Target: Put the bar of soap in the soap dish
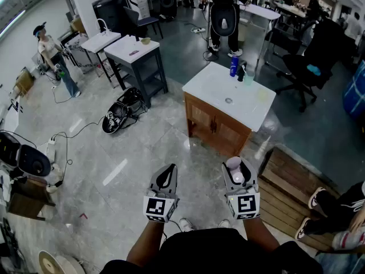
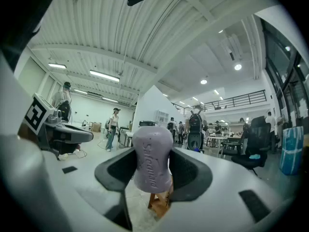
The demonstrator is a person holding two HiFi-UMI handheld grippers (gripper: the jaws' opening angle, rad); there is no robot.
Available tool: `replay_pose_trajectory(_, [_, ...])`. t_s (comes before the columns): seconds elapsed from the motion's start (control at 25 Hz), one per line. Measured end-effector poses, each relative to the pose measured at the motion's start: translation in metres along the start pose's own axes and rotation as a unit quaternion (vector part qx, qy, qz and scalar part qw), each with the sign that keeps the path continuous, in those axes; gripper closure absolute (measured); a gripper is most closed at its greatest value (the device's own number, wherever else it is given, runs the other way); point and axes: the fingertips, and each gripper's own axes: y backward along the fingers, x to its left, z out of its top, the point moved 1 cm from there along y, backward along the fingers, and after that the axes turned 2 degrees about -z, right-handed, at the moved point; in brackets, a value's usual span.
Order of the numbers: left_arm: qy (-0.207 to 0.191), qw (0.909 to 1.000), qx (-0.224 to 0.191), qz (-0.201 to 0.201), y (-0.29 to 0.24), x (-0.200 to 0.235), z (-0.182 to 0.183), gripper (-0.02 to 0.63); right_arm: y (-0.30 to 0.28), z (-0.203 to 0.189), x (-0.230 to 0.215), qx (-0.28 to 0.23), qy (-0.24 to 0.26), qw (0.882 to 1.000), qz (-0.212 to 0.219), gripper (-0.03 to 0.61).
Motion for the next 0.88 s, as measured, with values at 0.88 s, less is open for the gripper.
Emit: replay_pose_trajectory(0.88, [-0.014,0.999,0.002,-0.043,0.012,0.053,-0.011,0.595,-0.018,0.013,0.041,-0.002,-0.018,0.999,-0.039,0.357])
